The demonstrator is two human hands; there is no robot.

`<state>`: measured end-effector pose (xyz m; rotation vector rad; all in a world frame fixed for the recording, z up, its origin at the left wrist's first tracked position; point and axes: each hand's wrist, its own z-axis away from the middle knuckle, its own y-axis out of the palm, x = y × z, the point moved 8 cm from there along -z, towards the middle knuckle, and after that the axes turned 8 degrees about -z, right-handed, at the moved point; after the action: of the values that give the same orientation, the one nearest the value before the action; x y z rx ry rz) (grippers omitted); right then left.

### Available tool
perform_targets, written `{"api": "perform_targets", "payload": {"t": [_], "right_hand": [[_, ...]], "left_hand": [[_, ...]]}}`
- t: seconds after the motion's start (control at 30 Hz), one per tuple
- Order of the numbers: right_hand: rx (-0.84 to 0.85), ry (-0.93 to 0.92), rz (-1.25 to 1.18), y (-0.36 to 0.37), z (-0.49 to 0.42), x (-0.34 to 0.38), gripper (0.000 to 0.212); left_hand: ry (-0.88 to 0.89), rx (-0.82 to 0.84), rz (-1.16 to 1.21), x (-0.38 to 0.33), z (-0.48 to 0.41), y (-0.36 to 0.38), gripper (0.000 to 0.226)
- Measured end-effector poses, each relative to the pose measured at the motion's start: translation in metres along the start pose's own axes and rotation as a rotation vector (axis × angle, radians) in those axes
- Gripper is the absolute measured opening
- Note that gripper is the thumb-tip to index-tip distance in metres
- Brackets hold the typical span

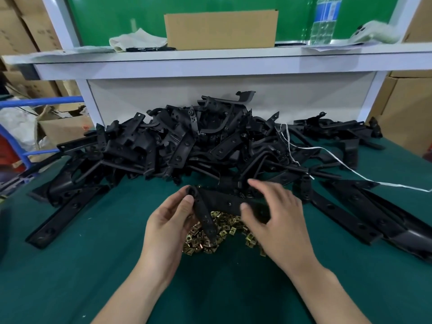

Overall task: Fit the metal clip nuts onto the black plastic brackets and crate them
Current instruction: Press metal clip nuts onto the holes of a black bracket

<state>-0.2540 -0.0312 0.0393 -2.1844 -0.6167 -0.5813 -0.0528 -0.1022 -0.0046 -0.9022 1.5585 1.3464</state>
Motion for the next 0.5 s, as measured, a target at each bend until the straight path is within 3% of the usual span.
{"api": "perform_targets", "payload": {"t": [0.1,0.27,0.4,0.5], "right_hand": [[0.174,-0.100,0.280,0.020,0.006,0.010,0.061],[0.137,-0.068,0.370,0.015,0.007,0.000,0.044],[0.137,0.029,0.351,0.014,0.008,-0.011,0.037],[0.131,0.152,0.253,0.013,0.007,-0.025,0.034]], "left_hand": [[0.019,0.012,-0.008,-0.001,0.001,0.003,0.040],[0.063,0.097,-0.136,-0.003,0.006,0.011,0.034],[0.235,0.102,-0.687,-0.011,0.014,0.012,0.043],[0.339,0.125,-1.292,-0.008,0.017,0.011,0.064]]}}
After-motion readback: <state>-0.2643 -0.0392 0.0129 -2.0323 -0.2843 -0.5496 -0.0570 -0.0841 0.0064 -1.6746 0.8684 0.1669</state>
